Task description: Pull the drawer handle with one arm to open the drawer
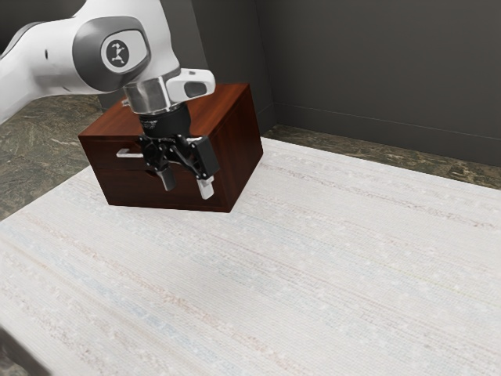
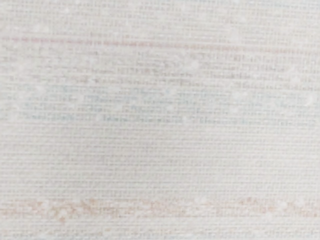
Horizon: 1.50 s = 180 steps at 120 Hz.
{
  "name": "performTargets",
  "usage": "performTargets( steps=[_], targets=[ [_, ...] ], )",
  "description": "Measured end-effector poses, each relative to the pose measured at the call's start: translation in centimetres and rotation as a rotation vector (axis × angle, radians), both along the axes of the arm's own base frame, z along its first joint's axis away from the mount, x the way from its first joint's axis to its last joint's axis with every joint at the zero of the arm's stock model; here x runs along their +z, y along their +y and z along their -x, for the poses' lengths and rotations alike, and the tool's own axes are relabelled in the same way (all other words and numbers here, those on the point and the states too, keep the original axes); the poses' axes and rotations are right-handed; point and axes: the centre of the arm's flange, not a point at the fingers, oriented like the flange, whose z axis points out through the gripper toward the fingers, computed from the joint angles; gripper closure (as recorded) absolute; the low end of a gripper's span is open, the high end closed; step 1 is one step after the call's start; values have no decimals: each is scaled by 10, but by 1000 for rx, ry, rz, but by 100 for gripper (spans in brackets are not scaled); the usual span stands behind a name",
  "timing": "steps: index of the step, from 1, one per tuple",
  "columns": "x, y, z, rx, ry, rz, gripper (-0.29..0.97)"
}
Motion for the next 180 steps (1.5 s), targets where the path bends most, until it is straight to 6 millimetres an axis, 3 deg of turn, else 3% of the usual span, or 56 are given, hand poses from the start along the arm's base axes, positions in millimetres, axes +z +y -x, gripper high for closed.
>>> performTargets(
  steps=[33,39,45,49,63,73,86,94,101,115,132,168,180],
  targets=[
    [0,3,0,3,0,2,0],
    [20,3,2,4,-35,-2,0],
    [76,2,13,2,-128,-17,0],
    [99,2,23,3,-154,-23,0],
    [117,-1,36,-2,-139,-38,0],
    [108,0,35,-2,-109,-43,0],
    [65,-11,36,-28,1,-77,0],
    [30,-34,63,-87,69,-98,0],
    [16,-45,91,-134,76,-108,0],
    [-3,17,129,-78,57,-97,0],
    [0,60,142,-129,-18,-110,0],
    [-12,137,156,-298,-24,-201,0],
    [-19,138,141,-412,-35,-227,0]
  ],
)
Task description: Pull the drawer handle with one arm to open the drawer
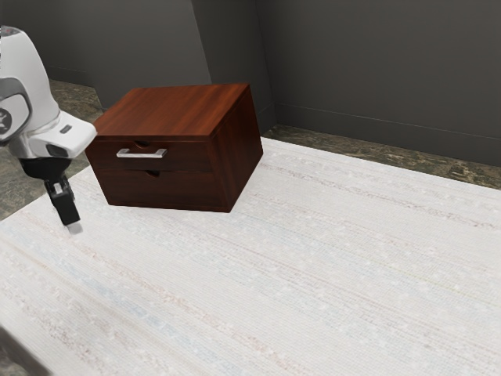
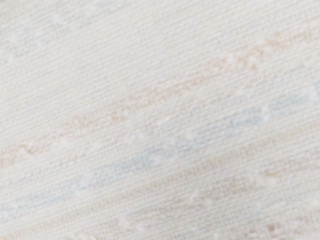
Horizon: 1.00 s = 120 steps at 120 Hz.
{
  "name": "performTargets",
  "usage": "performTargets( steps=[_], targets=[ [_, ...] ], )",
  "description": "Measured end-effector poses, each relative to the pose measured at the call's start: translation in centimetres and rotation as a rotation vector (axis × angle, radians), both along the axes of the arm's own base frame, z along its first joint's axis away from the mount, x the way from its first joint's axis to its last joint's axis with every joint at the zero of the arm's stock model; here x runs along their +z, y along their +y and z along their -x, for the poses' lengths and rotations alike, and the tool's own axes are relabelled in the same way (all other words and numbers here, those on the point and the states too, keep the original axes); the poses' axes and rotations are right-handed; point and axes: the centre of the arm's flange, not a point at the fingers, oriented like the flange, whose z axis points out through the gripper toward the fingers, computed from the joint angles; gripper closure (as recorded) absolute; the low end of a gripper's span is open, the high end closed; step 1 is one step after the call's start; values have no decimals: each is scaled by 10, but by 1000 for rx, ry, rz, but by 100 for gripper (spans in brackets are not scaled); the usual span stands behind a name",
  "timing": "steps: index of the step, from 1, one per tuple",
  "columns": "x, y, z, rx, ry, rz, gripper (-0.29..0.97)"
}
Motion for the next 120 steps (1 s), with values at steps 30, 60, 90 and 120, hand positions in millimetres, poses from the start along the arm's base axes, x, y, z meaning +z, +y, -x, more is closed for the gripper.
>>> performTargets(
  steps=[30,60,90,120],
  targets=[
    [8,24,-38,-195,-37,53,0],
    [-23,53,-46,-348,22,148,0],
    [-28,80,-56,-480,-9,137,0],
    [-29,43,-115,-712,-35,90,0]
  ],
)
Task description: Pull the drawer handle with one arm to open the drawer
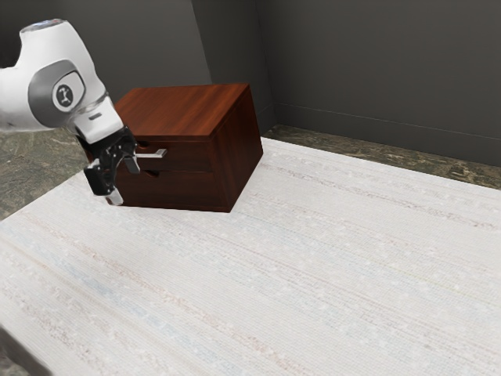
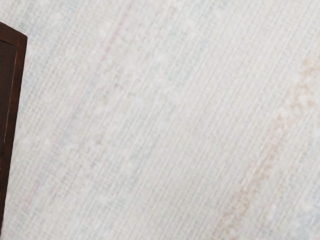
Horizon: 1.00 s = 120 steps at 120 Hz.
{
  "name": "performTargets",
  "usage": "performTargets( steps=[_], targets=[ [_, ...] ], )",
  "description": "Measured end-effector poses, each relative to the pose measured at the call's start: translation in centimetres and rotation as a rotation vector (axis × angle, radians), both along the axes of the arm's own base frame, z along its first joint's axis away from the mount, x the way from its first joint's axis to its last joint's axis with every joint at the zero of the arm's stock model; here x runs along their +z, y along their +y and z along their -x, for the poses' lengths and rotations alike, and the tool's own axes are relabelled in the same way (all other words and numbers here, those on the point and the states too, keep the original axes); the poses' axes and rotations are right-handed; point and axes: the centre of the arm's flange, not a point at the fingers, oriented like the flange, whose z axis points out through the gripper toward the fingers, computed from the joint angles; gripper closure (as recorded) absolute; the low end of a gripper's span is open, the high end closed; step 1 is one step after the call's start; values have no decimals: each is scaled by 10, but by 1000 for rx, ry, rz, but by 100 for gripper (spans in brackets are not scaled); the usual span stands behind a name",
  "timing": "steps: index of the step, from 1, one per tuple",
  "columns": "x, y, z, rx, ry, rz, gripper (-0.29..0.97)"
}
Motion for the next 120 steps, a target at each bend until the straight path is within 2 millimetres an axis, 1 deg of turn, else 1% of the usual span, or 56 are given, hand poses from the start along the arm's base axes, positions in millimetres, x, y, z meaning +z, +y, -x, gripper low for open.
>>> performTargets(
  steps=[7,23,35,70,85,106,120],
  targets=[
    [3,-5,-5,-34,-12,-8,0],
    [6,10,-5,-56,-26,-23,0],
    [7,13,-6,-80,-30,-30,0],
    [-4,37,-13,-91,-24,-47,0],
    [-4,46,-15,-88,-28,-58,0],
    [-6,51,-29,-92,-36,-73,0],
    [-6,55,-32,-88,-46,-81,0]
  ],
)
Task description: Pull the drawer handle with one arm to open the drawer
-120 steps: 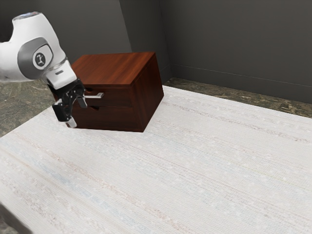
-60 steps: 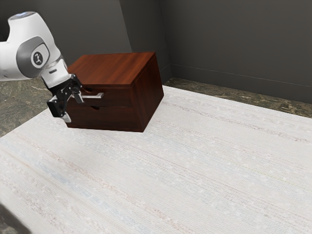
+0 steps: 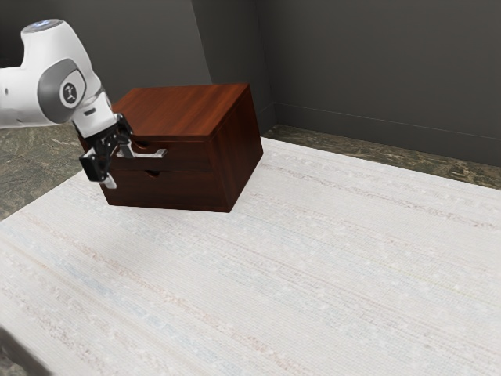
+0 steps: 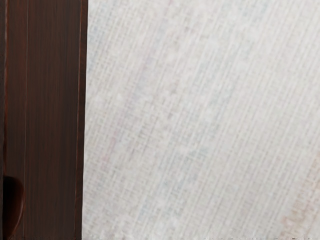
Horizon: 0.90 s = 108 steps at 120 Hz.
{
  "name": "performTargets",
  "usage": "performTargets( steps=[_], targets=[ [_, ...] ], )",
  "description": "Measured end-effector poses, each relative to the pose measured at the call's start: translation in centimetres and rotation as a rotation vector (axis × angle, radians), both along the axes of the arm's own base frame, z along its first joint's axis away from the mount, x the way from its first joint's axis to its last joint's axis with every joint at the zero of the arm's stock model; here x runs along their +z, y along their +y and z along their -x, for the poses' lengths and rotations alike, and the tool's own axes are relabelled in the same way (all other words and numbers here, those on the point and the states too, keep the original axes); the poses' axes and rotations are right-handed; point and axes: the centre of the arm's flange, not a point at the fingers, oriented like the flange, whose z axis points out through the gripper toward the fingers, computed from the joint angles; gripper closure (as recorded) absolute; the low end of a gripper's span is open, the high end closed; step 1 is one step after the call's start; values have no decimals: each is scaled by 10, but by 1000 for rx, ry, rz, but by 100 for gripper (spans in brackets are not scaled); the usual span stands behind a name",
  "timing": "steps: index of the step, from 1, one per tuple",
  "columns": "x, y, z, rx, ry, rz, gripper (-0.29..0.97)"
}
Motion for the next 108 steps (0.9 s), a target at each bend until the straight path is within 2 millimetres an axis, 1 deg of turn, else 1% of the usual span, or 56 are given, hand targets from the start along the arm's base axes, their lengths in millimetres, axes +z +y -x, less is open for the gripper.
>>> performTargets(
  steps=[10,21,34,43,61,77,108],
  targets=[
    [2,7,2,18,-10,-8,0],
    [3,15,-3,40,-23,-20,0],
    [-6,20,-10,58,-24,-24,0],
    [-11,22,-13,68,-28,-26,0],
    [-2,22,-20,82,-63,-42,0],
    [1,23,-22,96,-82,-49,0],
    [-11,27,-30,117,-91,-53,0]
  ],
)
